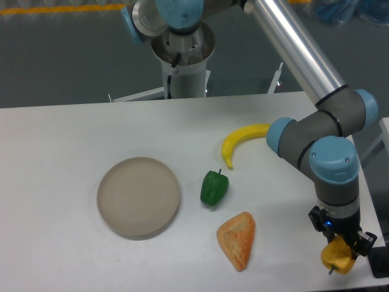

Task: Place the yellow pepper on the plate
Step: 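Lift the held yellow pepper up with the gripper, then carry the yellow pepper over the green pepper toward the beige plate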

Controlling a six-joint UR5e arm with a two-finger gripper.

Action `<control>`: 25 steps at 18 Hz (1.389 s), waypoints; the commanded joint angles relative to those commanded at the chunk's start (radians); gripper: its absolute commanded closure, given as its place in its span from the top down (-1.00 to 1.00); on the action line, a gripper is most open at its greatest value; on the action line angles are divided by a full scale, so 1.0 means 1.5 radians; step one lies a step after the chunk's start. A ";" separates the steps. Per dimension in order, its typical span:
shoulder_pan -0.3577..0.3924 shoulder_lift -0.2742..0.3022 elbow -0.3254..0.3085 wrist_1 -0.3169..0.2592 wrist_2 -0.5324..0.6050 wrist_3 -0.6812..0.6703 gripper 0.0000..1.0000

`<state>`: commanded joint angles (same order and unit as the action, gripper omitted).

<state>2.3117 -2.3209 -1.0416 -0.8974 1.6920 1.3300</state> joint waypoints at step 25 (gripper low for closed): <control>-0.107 0.356 -0.339 -0.137 -0.108 -0.416 -0.19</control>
<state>2.1510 -1.7872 -1.5506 -1.1029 1.5294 0.7062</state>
